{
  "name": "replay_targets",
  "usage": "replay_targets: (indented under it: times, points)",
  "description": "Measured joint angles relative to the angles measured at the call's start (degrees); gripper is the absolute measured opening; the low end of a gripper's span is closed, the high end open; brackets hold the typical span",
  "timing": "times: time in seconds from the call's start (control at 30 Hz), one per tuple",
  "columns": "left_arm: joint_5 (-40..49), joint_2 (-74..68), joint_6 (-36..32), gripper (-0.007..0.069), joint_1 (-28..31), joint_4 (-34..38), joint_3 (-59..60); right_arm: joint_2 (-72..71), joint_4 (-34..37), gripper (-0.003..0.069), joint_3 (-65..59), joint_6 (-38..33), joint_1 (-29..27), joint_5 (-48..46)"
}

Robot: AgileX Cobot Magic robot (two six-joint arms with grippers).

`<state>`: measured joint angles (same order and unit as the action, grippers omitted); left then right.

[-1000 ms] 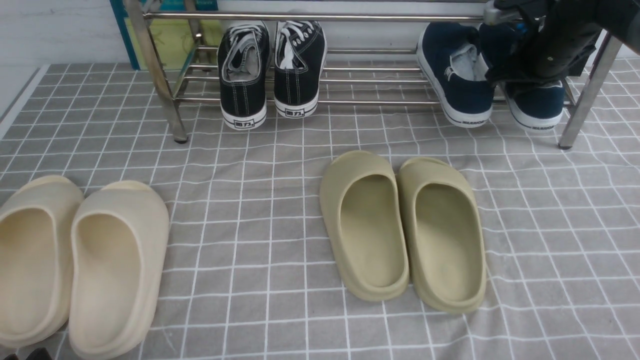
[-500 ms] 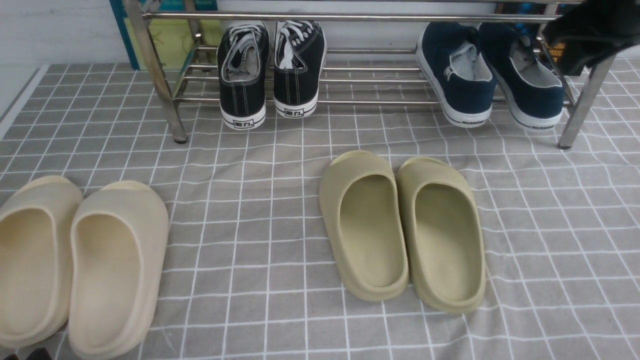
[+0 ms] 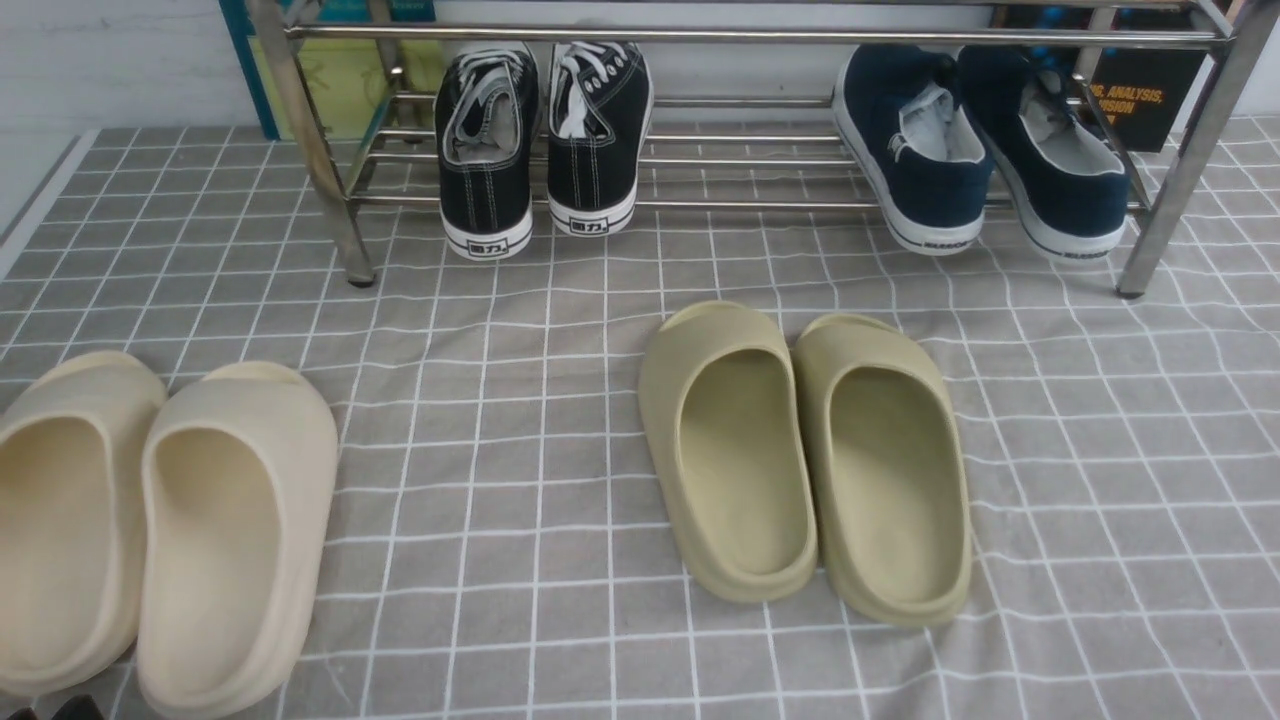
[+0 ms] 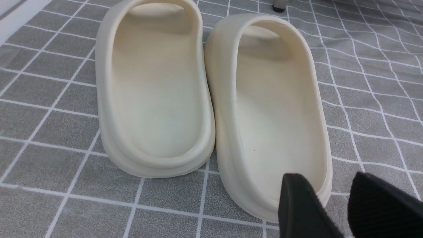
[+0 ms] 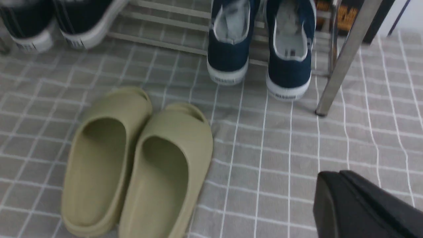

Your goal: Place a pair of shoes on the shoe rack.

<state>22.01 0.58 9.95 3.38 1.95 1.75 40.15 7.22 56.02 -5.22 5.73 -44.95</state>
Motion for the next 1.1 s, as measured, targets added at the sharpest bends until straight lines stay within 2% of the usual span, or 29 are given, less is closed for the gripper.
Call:
replay_targets:
  times: [0.13, 0.37, 0.87, 1.0, 1.1]
  points:
    - [0.0, 0.0, 0.0, 0.0239, 0.0, 0.0, 0.0, -11.2, 0.2, -0.0004, -6.6, 0.1, 0.0, 3.4]
    - [0.0, 0.0, 0.0, 0.0239, 0.0, 0.0, 0.0, -19.4, 0.5, -0.0004, -11.4, 0.2, 0.0, 3.6]
    - [0.0, 0.0, 0.0, 0.0239, 0.0, 0.0, 0.0, -23.0, 6.0, 0.0001, -15.0, 0.2, 0.0, 1.2]
    - [0.0, 0.0, 0.0, 0.0239, 0.0, 0.0, 0.0, -23.1, 6.0, 0.0001, -20.2, 0.2, 0.0, 8.1]
    - [0.0, 0.0, 0.0, 0.0239, 0.0, 0.0, 0.0, -24.9, 4.8, 0.0001, -29.4, 0.2, 0.0, 18.9]
